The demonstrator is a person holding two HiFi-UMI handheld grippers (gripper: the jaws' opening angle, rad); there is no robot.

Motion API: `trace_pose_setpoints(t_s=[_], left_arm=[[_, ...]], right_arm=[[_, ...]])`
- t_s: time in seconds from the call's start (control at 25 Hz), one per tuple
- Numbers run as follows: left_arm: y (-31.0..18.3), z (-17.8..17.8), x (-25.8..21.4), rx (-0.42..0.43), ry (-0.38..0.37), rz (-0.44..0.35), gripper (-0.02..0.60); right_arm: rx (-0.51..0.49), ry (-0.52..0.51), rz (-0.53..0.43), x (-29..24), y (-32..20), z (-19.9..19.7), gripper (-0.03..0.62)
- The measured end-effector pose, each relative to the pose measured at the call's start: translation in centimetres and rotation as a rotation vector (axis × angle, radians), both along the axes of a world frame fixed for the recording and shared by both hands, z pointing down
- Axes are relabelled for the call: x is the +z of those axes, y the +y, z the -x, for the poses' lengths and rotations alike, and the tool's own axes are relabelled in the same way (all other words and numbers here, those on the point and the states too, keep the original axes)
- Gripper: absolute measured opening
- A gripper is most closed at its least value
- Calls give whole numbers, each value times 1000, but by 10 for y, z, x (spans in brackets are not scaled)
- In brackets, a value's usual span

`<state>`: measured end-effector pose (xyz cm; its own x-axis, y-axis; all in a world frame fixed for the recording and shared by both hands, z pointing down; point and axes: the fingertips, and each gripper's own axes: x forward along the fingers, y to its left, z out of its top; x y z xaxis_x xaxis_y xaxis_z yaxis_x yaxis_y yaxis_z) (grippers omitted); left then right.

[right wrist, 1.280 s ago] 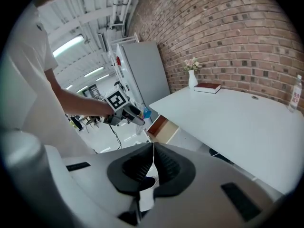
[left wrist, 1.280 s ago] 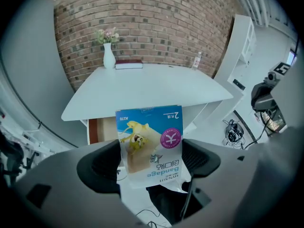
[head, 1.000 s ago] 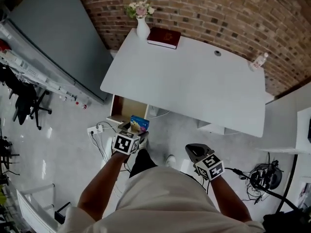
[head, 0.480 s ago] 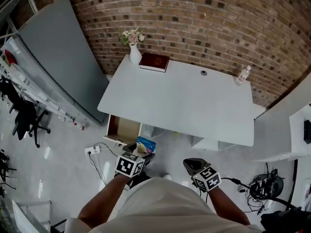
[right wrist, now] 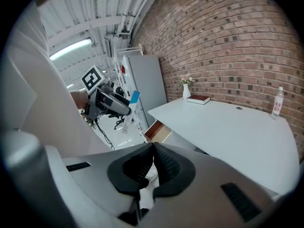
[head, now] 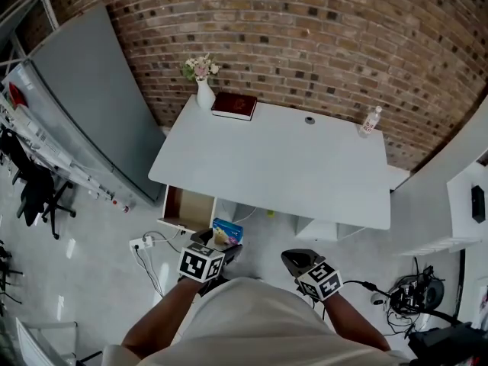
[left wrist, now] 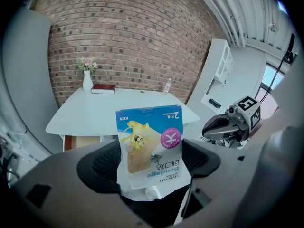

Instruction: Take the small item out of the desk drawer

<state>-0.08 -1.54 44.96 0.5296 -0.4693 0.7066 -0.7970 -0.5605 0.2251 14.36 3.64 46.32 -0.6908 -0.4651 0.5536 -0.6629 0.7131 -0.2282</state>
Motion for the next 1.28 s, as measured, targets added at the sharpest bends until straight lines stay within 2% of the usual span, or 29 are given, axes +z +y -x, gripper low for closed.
trace_pose_setpoints(t_s=[0.28,1.28], left_arm=[[9,-6,0,-1,6,-2,399],[15,-6,16,-4,2,30,399]], right_arm=[[5,-1,-13,1,5,-10,32],[22,-28,7,12,11,-9,32]])
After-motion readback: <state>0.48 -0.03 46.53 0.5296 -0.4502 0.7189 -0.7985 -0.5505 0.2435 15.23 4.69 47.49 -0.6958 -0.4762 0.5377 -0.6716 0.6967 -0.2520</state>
